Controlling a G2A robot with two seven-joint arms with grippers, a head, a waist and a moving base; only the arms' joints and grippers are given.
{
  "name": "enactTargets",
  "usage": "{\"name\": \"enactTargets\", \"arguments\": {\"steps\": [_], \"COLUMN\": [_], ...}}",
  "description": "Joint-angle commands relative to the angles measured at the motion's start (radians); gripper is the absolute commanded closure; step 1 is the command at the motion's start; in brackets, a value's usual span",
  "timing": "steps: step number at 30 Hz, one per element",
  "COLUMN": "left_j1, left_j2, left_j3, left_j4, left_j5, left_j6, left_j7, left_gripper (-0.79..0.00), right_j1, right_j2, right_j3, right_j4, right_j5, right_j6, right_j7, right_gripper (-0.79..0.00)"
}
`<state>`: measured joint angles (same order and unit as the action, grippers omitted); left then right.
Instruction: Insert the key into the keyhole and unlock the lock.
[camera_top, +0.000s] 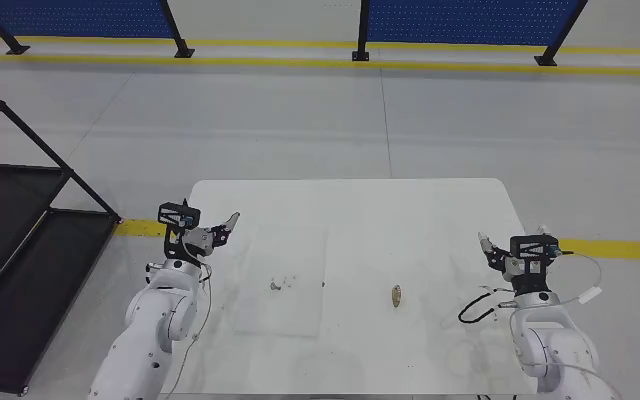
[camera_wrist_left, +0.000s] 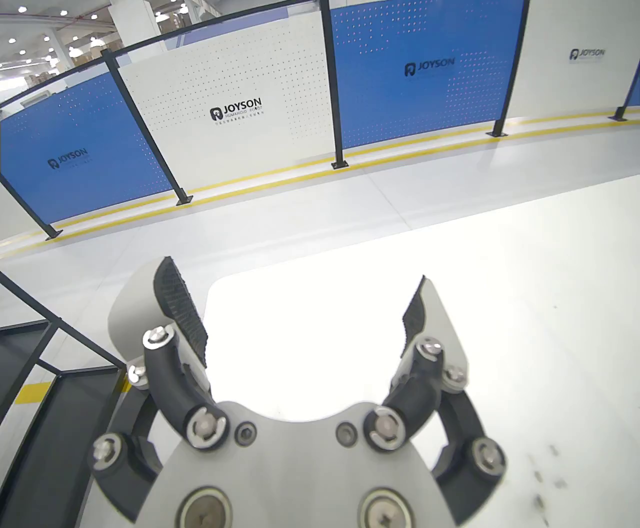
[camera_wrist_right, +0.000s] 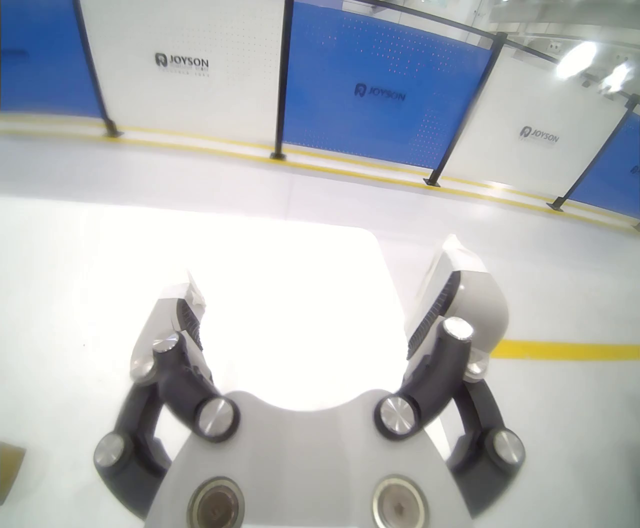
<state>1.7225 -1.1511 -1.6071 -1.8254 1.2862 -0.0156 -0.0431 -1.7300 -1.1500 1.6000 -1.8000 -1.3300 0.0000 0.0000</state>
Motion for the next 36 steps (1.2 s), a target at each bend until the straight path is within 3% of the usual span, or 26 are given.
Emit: {"name": "enactTargets", "arguments": {"steps": [1, 10, 18, 24, 29, 36], "left_j1": [-0.004, 0.014, -0.032, -0.083, -0.157, -0.216], "left_j2": [0.000, 0.001, 0.008, 0.013, 0.018, 0.025], "left_j3": [-0.015, -0.064, -0.065, -0.040, -0.011, 0.038], "left_j4": [-0.044, -0.280, -0.374, -0.370, -0.297, -0.195], "left_j5": [-0.047, -0.270, -0.447, -0.548, -0.721, -0.766], "left_j6": [-0.015, -0.007, 0.059, 0.139, 0.204, 0.286], "left_j7": [-0.077, -0.469, -0.870, -1.100, -1.339, -1.434], "left_gripper": [-0.785, -0.785, -0.785, -0.785, -0.785, -0.785], "right_j1": [0.000, 0.000, 0.000, 0.000, 0.000, 0.000], "right_j2": [0.000, 0.000, 0.000, 0.000, 0.000, 0.000], "right_j3": [0.000, 0.000, 0.000, 0.000, 0.000, 0.000], "right_j4": [0.000, 0.000, 0.000, 0.000, 0.000, 0.000], "right_j5": [0.000, 0.000, 0.000, 0.000, 0.000, 0.000], "right_j6": [0.000, 0.000, 0.000, 0.000, 0.000, 0.000], "right_j7": [0.000, 0.000, 0.000, 0.000, 0.000, 0.000], "right_gripper": [-0.785, -0.785, -0.785, -0.785, -0.785, -0.785]}}
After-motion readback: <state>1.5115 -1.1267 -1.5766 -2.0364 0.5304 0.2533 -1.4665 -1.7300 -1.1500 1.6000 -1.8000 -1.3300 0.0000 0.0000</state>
